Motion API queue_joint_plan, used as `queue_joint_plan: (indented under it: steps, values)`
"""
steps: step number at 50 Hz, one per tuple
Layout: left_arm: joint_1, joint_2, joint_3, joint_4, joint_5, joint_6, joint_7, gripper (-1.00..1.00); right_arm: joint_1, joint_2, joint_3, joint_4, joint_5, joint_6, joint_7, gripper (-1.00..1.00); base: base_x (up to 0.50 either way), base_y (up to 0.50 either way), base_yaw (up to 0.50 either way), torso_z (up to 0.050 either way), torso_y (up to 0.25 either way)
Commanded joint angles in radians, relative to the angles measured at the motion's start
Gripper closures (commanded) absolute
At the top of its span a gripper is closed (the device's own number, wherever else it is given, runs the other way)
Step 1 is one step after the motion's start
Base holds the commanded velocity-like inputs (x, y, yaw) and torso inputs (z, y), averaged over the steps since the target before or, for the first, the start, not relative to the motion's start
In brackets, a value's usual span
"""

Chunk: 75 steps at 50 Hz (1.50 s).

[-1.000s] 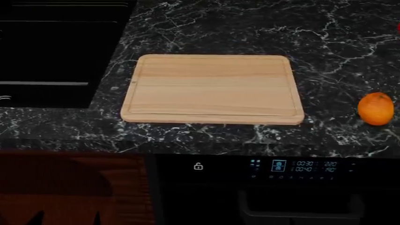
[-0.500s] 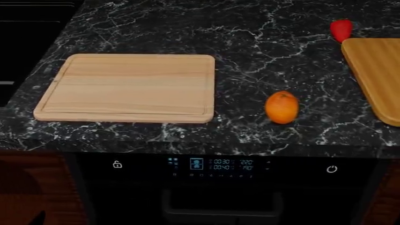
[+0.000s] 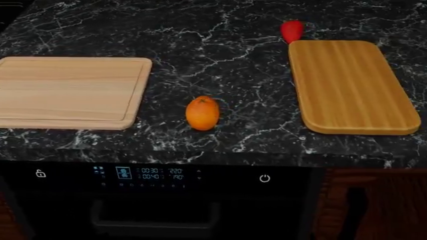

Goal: Place the tangerine and the strawberry on separate cutting boards.

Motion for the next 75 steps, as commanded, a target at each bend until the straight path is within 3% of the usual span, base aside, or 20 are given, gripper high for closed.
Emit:
queue_joint_plan:
  steps: [1,16,17,18,20,26,32,39,43,44,46,50,55,75]
  values:
    - [-0.001,-0.006,0.008,-0.004,-0.006,0.004,-0.007,-1.00,0.004,0.008,-0.007,0.002,0.006,0.000,0.007,-1.00,0.00,-0.50,0.00,0.000,0.000]
    - [-0.003,-0.014,0.017,-0.008,-0.013,0.012,-0.016,-1.00,-0.007,0.009,-0.023,-0.006,0.001,-0.006,0.026,-1.00,0.00,-0.17,0.00,0.000,0.000]
    - [-0.317,0.130,-0.078,-1.016,0.086,0.585,-0.035,-1.00,0.096,-0.110,0.048,0.429,-0.277,-0.301,0.016,-1.00,0.00,0.00,0.00,0.000,0.000]
    - [0.013,0.136,-0.166,0.000,0.143,-0.019,0.161,-1.00,-0.024,-0.145,0.162,-0.010,-0.154,0.010,-0.155,-1.00,0.00,0.00,0.00,0.000,0.000]
    - [0.013,0.127,-0.152,-0.002,0.142,-0.023,0.144,-1.00,-0.009,-0.143,0.179,-0.008,-0.099,-0.011,-0.120,-1.00,0.00,0.00,0.00,0.000,0.000]
    - [0.028,0.083,-0.135,0.178,0.114,-0.195,0.145,-1.00,-0.007,-0.097,0.148,-0.236,-0.117,0.222,-0.097,-1.00,0.00,0.00,0.00,0.000,0.000]
    - [-0.027,0.024,-0.212,0.780,0.007,-0.780,0.142,-1.00,0.022,-0.027,0.194,-0.707,-0.087,0.654,-0.098,-1.00,0.00,0.00,0.00,0.000,0.000]
    - [-0.123,-0.013,-0.314,1.012,-0.072,-1.091,0.142,-1.00,0.108,-0.008,0.261,-0.924,-0.017,0.970,-0.116,-1.00,0.00,0.00,0.00,0.000,0.000]
    - [-0.140,-0.029,-0.320,1.022,-0.079,-1.122,0.139,-1.00,0.141,0.008,0.290,-0.996,-0.007,1.088,-0.109,-1.00,0.00,0.00,0.00,0.000,0.000]
    - [-0.125,-0.011,-0.345,0.958,-0.093,-1.067,0.159,-1.00,0.146,0.026,0.280,-1.008,-0.020,1.107,-0.100,-1.00,0.00,0.00,0.00,0.000,0.000]
    - [-0.084,-0.044,-0.283,0.836,-0.025,-0.934,0.154,-1.00,0.148,0.023,0.307,-1.000,-0.007,1.106,-0.111,-1.00,0.00,0.00,0.00,0.000,0.000]
    - [-0.060,-0.038,-0.342,0.820,-0.063,-0.890,0.183,-1.00,0.138,0.039,0.307,-0.998,-0.018,1.099,-0.103,-1.00,0.00,0.00,0.00,0.033,0.000]
    - [-0.091,-0.026,-0.415,0.848,-0.131,-0.962,0.199,-1.00,0.132,0.040,0.314,-0.990,-0.008,1.100,-0.109,-1.00,0.00,0.00,0.00,0.050,0.000]
    - [-0.110,-0.064,-0.411,0.852,-0.129,-1.024,0.169,-1.00,0.132,0.049,0.358,-0.993,0.024,1.084,-0.120,-1.00,0.00,0.00,0.00,0.046,0.000]
